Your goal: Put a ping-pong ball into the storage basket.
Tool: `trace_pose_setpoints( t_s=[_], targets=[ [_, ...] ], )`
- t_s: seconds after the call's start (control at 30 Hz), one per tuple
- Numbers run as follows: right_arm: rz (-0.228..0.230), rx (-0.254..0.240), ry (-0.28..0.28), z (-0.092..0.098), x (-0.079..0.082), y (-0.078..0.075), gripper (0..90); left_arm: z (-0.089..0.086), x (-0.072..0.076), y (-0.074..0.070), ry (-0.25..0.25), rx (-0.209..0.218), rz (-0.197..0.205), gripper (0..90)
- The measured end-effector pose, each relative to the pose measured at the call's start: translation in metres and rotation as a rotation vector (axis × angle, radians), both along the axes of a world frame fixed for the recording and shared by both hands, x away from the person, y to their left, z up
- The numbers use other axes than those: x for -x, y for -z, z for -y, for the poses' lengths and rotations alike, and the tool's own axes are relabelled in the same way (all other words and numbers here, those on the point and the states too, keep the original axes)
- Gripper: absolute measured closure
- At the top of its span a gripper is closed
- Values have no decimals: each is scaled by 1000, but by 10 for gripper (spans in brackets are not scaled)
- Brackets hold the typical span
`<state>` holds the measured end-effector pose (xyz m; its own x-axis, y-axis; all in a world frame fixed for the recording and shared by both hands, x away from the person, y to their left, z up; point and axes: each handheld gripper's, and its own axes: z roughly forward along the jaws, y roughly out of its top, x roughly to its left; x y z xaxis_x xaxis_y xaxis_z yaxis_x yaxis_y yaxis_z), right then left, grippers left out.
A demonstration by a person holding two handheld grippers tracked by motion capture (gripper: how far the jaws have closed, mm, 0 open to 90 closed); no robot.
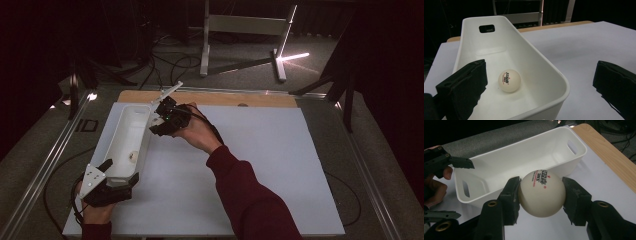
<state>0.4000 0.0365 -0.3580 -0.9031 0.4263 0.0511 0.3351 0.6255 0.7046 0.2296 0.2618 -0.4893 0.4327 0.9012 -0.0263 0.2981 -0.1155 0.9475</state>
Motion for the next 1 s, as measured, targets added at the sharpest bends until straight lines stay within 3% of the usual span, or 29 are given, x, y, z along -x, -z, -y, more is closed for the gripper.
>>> trace_pose_setpoints(
  t_s=[1.0],
  targets=[
    [-9, -15, -22, -10, 3, 1, 503, 0, -1, 0, 2, 0, -1, 0]
  ],
)
